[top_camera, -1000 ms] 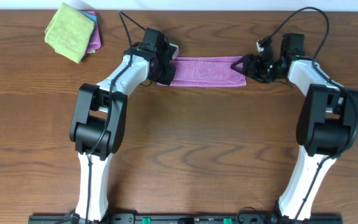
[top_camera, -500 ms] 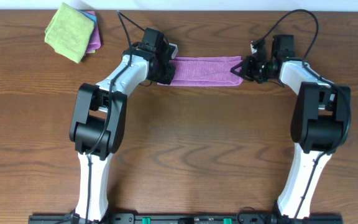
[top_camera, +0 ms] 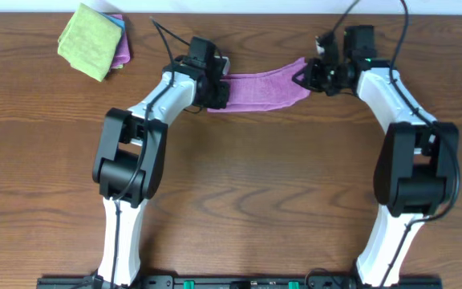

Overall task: Fold the cloth
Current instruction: 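Fold the strip's right end toward the left gripper with the right gripper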

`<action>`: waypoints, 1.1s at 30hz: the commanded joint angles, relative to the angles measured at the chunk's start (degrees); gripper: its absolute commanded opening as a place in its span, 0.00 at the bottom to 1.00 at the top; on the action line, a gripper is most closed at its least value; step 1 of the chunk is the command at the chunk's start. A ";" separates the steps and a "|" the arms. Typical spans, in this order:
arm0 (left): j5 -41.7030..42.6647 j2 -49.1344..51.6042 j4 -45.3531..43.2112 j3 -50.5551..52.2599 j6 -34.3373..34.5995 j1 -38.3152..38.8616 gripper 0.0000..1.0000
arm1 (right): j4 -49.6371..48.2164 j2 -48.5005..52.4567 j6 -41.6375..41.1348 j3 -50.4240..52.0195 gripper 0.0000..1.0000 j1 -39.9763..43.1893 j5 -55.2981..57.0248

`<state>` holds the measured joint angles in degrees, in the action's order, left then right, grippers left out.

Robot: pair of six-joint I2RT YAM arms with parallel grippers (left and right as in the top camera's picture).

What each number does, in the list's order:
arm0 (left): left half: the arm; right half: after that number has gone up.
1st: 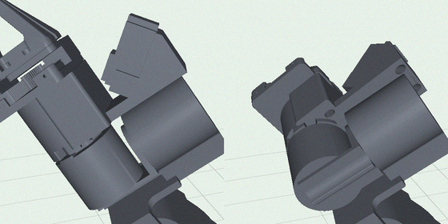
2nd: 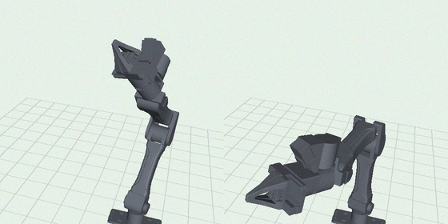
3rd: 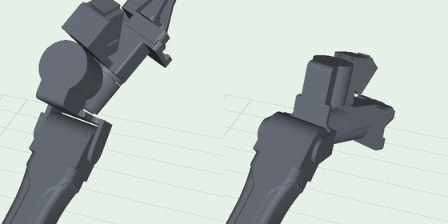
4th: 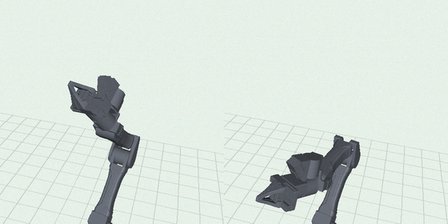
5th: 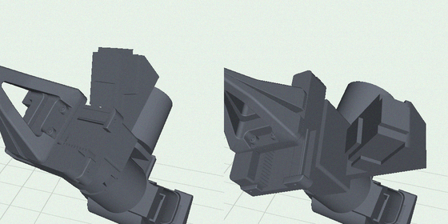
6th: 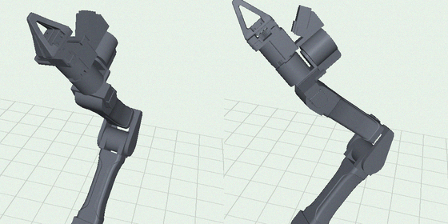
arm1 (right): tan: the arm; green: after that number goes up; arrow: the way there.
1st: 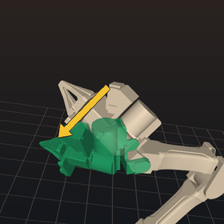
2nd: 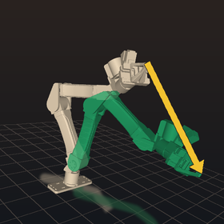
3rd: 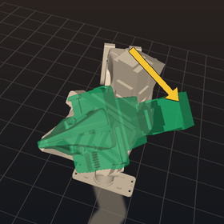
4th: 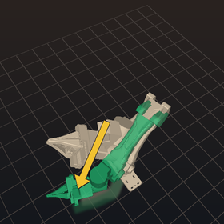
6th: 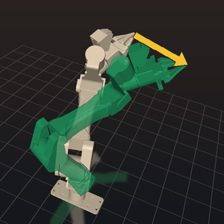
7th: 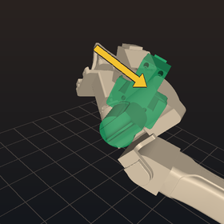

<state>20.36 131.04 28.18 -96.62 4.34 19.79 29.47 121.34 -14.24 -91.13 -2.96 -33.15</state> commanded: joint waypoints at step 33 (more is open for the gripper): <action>-2.10 -25.75 8.22 1.57 4.44 -0.33 0.06 | 5.66 -1.90 6.29 -0.81 0.01 -7.67 12.35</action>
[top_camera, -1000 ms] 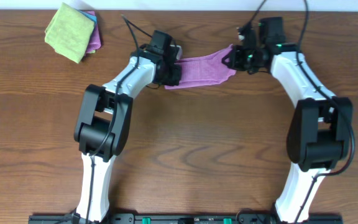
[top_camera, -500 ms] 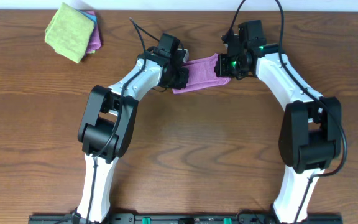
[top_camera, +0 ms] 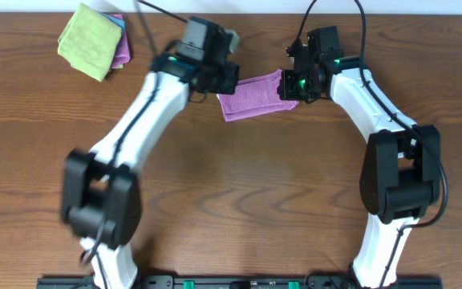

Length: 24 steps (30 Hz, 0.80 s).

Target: Fold the cloth

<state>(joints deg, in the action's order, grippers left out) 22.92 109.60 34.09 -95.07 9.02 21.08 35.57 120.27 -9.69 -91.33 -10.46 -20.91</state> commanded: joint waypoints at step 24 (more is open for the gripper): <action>-5.05 -33.64 29.27 0.02 -8.11 -10.21 0.06 | -10.97 2.89 10.71 -0.61 0.01 -11.74 16.44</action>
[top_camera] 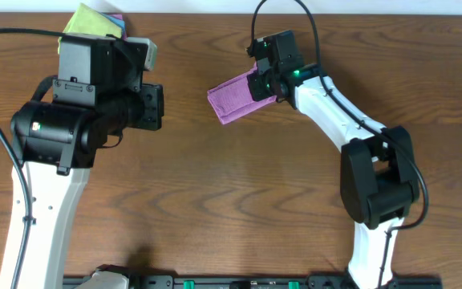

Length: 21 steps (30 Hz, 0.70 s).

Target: Fold the cloth

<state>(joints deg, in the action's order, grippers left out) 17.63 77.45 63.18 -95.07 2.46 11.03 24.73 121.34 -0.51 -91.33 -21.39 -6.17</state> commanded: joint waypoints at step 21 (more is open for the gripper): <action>2.34 -7.13 1.55 0.09 -7.26 -0.13 0.06 | -2.82 4.20 2.99 -0.59 0.01 -5.84 1.20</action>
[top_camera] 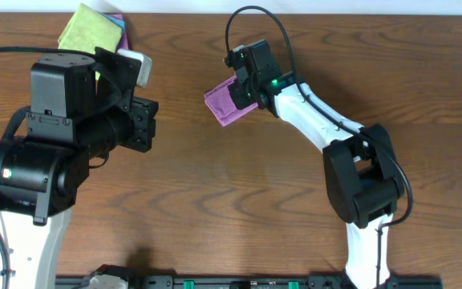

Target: Fold the cloth

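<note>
The purple cloth (221, 104) shows as a small folded piece at the upper middle of the wooden table (239, 201), tilted, with its right end in my right gripper (244, 93), which is shut on it. My left gripper (141, 125) is raised high towards the overhead camera at the left. It is well apart from the cloth, its fingers are spread and nothing is between them. No wrist view is given.
A stack of folded cloths (87, 26), green on top with blue and pink beneath, lies at the far left corner, partly hidden by my raised left arm. The table's far edge runs just behind the cloth.
My right gripper has carried the purple cloth a little further left. My left arm has shifted slightly down and looms larger in the overhead view.
Both grippers held the purple cloth stretched long between them near the far edge. Then the right end stood closer to the left end and the cloth was half as long. After that the left gripper was off the cloth and raised, and the right one held the folded piece alone.
</note>
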`<action>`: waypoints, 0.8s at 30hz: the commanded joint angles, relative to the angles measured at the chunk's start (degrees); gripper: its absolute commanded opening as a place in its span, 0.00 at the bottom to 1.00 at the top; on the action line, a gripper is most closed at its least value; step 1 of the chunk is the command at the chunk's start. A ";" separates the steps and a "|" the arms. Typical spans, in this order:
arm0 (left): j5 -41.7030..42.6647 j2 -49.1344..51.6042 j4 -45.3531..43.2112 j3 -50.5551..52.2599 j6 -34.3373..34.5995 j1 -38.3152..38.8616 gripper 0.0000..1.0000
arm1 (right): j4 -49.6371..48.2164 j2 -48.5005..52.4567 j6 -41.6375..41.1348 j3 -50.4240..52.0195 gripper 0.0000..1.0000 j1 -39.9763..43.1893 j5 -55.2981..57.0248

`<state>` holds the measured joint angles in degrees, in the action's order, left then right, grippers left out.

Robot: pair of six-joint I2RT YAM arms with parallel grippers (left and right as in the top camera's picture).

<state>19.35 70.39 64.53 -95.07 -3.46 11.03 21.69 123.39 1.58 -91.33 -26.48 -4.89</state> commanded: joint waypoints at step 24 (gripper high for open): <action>-0.44 0.09 -0.07 0.20 -2.84 -0.15 0.06 | 0.79 2.16 1.25 -0.61 0.69 -5.03 -16.52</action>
<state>19.29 70.39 64.45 -95.07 -4.69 11.03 22.50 126.19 2.59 -91.33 -31.38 -18.39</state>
